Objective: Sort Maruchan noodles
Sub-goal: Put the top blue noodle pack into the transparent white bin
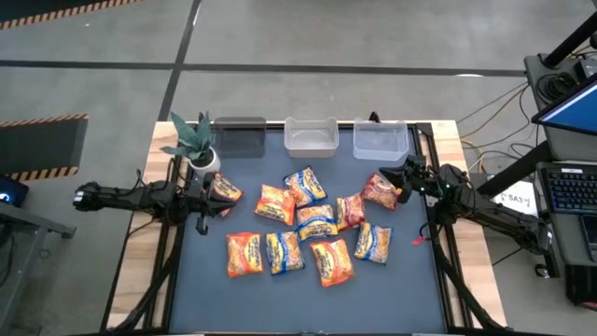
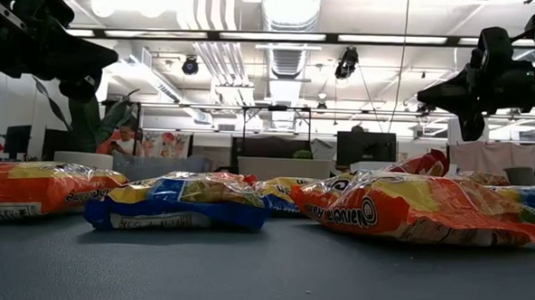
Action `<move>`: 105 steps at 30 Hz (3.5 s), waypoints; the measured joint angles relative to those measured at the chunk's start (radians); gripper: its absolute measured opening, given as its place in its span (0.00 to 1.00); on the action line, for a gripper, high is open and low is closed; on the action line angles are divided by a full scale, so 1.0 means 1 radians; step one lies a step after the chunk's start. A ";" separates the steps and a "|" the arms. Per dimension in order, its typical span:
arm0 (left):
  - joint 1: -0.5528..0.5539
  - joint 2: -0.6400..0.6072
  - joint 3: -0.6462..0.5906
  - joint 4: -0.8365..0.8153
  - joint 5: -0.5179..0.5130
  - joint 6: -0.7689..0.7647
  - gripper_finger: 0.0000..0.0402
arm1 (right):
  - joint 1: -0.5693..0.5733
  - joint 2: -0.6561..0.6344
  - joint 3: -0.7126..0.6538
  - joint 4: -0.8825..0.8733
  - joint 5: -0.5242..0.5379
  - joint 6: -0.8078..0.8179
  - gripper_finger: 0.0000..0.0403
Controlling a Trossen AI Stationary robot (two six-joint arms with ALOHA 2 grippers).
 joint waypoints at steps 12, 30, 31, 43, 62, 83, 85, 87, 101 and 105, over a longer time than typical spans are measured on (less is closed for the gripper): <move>0.000 0.000 0.000 0.000 0.000 0.000 0.00 | 0.006 0.040 0.000 0.250 0.043 0.041 0.02; 0.000 0.000 0.000 0.000 0.000 0.000 0.00 | 0.041 0.387 0.043 0.602 -0.019 -0.094 0.02; 0.000 0.000 0.000 0.000 0.000 0.000 0.00 | 0.040 0.405 0.064 0.606 -0.011 -0.115 0.02; 0.000 0.000 0.000 0.000 0.000 0.000 0.00 | 0.039 0.582 0.163 0.600 -0.011 -0.179 0.02; 0.000 0.000 0.000 0.000 0.000 0.000 0.00 | 0.039 0.663 0.232 0.607 -0.042 -0.216 0.02; 0.000 0.000 0.000 0.000 0.000 0.000 0.00 | 0.040 0.896 0.395 0.600 -0.082 -0.229 0.02; 0.000 0.000 0.000 0.000 0.000 0.000 0.00 | 0.040 0.927 0.421 0.602 -0.082 -0.229 0.02; 0.000 0.000 0.000 0.000 0.000 0.000 0.00 | 0.040 0.959 0.447 0.601 -0.082 -0.229 0.02; 0.000 0.000 0.000 0.433 -0.044 -0.176 0.00 | 0.101 1.150 0.644 0.516 -0.083 -0.106 0.02; 0.000 0.000 0.000 0.501 -0.046 -0.103 0.00 | 0.164 1.158 0.681 0.496 -0.082 -0.120 0.02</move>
